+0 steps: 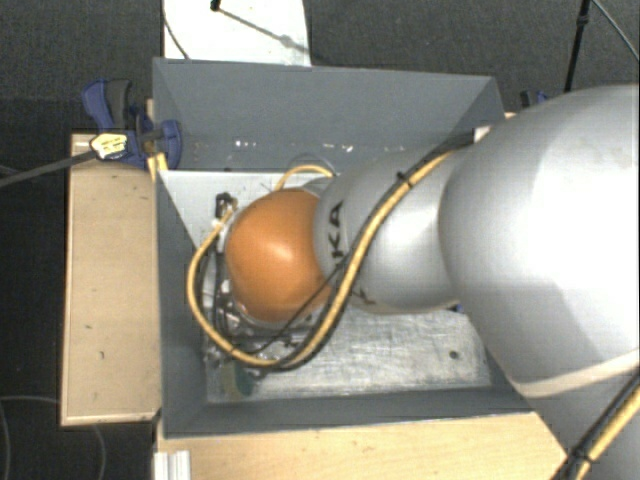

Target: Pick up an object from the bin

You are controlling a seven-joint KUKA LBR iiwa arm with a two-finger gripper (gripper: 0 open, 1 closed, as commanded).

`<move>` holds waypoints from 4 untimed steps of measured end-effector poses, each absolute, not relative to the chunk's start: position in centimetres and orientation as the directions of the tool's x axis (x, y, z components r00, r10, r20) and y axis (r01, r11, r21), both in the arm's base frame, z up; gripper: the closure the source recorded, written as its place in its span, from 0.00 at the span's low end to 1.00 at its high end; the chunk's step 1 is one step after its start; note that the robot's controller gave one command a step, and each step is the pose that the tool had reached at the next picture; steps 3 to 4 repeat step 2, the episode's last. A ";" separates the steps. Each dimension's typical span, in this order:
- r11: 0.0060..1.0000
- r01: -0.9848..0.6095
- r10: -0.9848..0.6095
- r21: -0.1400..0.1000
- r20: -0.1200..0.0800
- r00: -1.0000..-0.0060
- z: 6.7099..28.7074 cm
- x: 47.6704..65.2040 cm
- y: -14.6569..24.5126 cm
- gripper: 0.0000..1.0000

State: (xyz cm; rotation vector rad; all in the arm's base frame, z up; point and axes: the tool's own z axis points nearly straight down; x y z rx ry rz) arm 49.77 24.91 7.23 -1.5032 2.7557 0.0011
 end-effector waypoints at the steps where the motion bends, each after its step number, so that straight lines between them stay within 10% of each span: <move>1: 0.554 -0.833 -0.833 -0.004 -0.009 -0.554 19.6 49.6 25.5 1.00; 2: 0.179 -0.984 -0.984 -0.005 -0.003 -0.179 25.0 48.2 21.1 1.00; 4: 0.179 -0.984 -0.984 -0.005 -0.003 -0.179 25.0 48.2 21.1 1.00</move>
Offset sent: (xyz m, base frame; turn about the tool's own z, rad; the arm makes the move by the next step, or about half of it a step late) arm -0.0036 0.0047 0.1183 0.0092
